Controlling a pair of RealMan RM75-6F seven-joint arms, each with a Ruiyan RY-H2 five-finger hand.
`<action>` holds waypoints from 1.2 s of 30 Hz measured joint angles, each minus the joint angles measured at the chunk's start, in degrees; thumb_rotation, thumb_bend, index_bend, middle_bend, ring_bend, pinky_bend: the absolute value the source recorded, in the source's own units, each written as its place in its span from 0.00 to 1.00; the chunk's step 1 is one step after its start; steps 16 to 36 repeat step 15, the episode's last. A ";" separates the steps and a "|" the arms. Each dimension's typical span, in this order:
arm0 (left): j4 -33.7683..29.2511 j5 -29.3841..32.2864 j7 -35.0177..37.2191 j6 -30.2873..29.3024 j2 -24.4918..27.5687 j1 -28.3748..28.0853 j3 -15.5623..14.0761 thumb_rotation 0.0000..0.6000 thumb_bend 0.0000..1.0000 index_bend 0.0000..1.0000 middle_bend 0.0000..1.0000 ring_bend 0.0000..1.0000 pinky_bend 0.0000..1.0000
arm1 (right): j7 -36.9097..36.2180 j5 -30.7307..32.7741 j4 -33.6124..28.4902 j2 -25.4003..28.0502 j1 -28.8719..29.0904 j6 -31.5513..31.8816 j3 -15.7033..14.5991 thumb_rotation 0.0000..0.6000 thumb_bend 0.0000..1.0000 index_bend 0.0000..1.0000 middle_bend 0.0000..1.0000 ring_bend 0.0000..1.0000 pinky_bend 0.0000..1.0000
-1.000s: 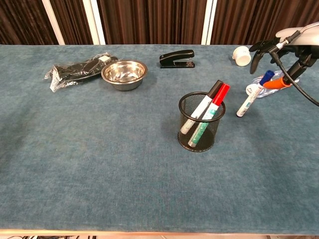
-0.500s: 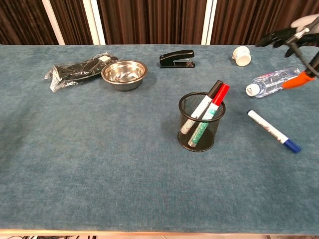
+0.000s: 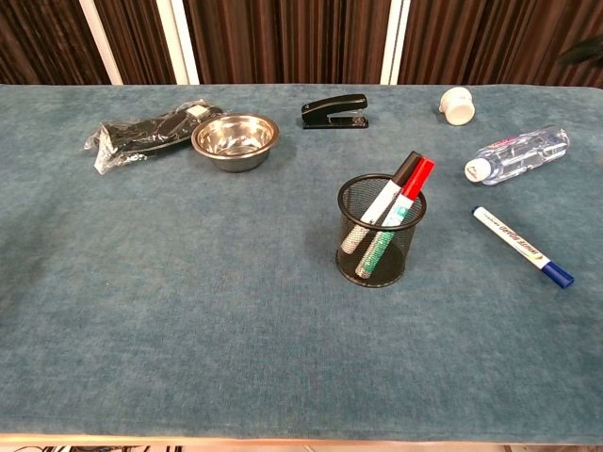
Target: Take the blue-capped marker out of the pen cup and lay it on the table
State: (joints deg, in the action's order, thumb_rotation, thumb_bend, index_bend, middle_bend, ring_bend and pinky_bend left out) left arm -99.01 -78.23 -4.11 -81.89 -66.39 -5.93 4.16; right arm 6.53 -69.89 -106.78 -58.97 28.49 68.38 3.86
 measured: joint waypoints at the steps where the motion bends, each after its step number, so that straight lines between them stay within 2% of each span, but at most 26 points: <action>1: -0.03 -0.05 -0.01 -0.05 -0.03 0.00 0.01 1.00 0.56 0.15 0.04 0.11 0.04 | -0.25 -2.11 0.66 -0.82 -1.60 2.59 -0.79 1.00 0.29 0.03 0.00 0.00 0.16; 6: -0.01 -0.23 -0.07 -0.25 -0.07 0.03 0.03 1.00 0.56 0.15 0.04 0.11 0.04 | -0.77 -12.17 6.92 -7.13 -11.55 15.70 -5.61 1.00 0.29 0.03 0.00 0.00 0.16; 13: 0.03 -0.53 -0.05 -0.30 -0.02 0.04 -0.08 1.00 0.56 0.15 0.04 0.11 0.04 | 0.23 -17.76 14.14 -13.72 -20.18 24.98 -9.26 1.00 0.29 0.03 0.00 0.00 0.16; 36: 0.05 -0.69 -0.10 -0.37 -0.03 0.03 -0.10 1.00 0.56 0.15 0.04 0.11 0.04 | 0.91 -18.42 14.86 -14.19 -20.91 25.55 -9.40 1.00 0.29 0.03 0.00 0.00 0.16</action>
